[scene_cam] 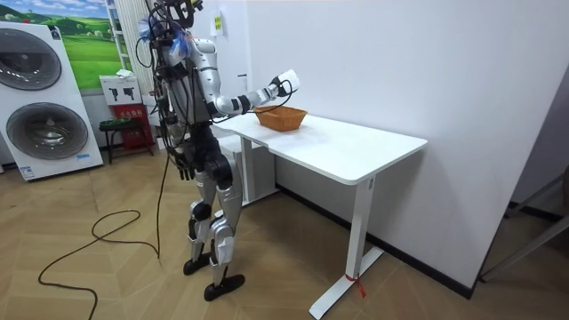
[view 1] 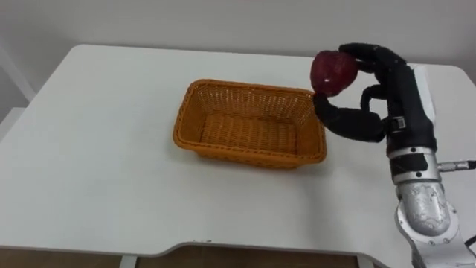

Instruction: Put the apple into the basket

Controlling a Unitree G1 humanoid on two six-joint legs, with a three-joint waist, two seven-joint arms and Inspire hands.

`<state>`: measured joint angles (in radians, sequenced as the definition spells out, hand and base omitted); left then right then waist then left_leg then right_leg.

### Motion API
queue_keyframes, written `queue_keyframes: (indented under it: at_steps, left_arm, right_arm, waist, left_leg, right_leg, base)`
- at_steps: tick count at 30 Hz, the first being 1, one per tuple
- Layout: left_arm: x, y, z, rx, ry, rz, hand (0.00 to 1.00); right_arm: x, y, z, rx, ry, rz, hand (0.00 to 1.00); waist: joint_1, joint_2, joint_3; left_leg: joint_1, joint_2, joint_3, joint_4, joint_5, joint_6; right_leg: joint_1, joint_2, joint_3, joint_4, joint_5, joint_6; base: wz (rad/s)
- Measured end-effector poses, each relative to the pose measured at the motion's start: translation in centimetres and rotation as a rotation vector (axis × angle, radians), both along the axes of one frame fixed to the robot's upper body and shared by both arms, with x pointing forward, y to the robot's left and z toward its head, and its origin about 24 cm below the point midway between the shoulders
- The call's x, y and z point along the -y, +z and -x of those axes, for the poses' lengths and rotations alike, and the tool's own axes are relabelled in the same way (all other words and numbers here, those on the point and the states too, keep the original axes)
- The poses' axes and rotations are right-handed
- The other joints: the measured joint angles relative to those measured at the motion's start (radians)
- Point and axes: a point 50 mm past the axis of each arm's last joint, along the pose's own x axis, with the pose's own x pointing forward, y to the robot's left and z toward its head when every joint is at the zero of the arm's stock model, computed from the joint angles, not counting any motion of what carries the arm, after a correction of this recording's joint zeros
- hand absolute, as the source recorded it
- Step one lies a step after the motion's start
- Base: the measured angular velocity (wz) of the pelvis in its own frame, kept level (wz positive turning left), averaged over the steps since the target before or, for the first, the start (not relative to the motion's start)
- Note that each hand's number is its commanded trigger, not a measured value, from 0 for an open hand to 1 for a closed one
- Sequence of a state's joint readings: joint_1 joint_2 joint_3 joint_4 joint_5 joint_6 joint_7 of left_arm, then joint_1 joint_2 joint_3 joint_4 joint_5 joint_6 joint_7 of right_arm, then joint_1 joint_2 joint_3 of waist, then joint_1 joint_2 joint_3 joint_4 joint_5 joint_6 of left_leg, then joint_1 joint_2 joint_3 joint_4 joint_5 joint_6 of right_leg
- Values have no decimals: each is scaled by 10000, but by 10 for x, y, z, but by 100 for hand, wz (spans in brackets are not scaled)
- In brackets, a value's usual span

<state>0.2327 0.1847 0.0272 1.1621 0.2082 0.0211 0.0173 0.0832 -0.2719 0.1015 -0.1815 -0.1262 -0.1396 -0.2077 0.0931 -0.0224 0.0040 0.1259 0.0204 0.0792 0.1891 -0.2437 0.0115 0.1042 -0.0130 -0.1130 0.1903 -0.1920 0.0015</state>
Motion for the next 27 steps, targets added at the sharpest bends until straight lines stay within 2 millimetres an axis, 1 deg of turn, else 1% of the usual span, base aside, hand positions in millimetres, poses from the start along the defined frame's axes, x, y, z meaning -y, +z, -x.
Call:
queue_keyframes:
  at_steps: [2, 3, 4, 5, 6, 10, 12, 19, 24, 27]
  left_arm:
    - [2, -1, -2, -3, -218, 58, 0]
    - [4, -1, -4, -13, -431, 103, 0]
    - [6, -1, -5, -18, -557, 142, 0]
    - [6, -1, -6, -5, -586, 153, 0]
    - [6, -1, -7, -2, -629, 189, 0]
    - [6, -1, -9, 20, -714, 388, 0]
    - [7, -2, -10, 42, -825, 452, 0]
    - [9, -2, -13, 48, -996, 631, 0]
    - [8, -2, -14, 60, -1017, 619, 0]
    - [8, -2, -14, 54, -1016, 624, 0]
  right_arm:
    - [-10, -2, -1, -181, 581, 50, 100]
    - [-17, -3, -2, -313, 985, 80, 96]
    - [-23, -5, -1, -448, 1352, 125, 52]
    - [-25, -6, -1, -524, 1526, 154, 36]
    - [-30, -8, 0, -654, 1877, 321, 0]
    - [-41, -12, 3, -912, 2645, 908, 0]
    - [-42, -12, 3, -989, 2831, 986, 0]
    - [-44, -13, 3, -1132, 3148, 1087, 0]
    - [-45, -13, 4, -1205, 3300, 1132, 0]
    - [-45, -14, 4, -1233, 3360, 1150, 0]
  waist:
    - [2, -22, -10]
    - [-10, 5, 7]
    - [-8, -8, 2]
    - [3, -9, 2]
    - [27, -7, 3]
    - [133, -16, 2]
    - [175, -18, 3]
    - [189, -86, 12]
    - [181, -129, 46]
    - [181, -139, 50]
  left_leg:
    - [-29, -1, 2, -1, 0, 0]
    - [-42, -2, -1, 2, 0, 0]
    - [-49, -3, -4, 2, 1, 0]
    - [-49, -2, -4, 0, 1, 0]
    - [-52, 0, -4, 1, 1, 0]
    - [-82, -1, -36, 2, 1, 0]
    - [-85, -1, -36, 3, 2, 0]
    - [-92, -1, -62, 24, 2, -1]
    - [-98, -2, -60, 62, 2, -1]
    - [-100, -3, -60, 65, 2, -1]
  right_leg:
    - [-34, -2, 2, 4, 0, 0]
    - [-38, -5, -3, -7, 0, 0]
    - [-38, -6, -6, -17, 0, 1]
    - [-38, -6, -3, -20, 0, 1]
    - [-39, -5, -5, -26, 0, 1]
    - [-39, -10, -23, -50, 0, 1]
    - [-39, -11, -27, -51, 0, 1]
    - [-36, -13, -4, -44, 2, -1]
    - [-28, -13, 1, -33, 3, -2]
    - [-28, -15, 1, -29, 7, -2]
  base:
    - [0]
    - [0]
    - [0]
    - [0]
    - [0]
    - [2]
    - [0]
    - [0]
    - [0]
    - [0]
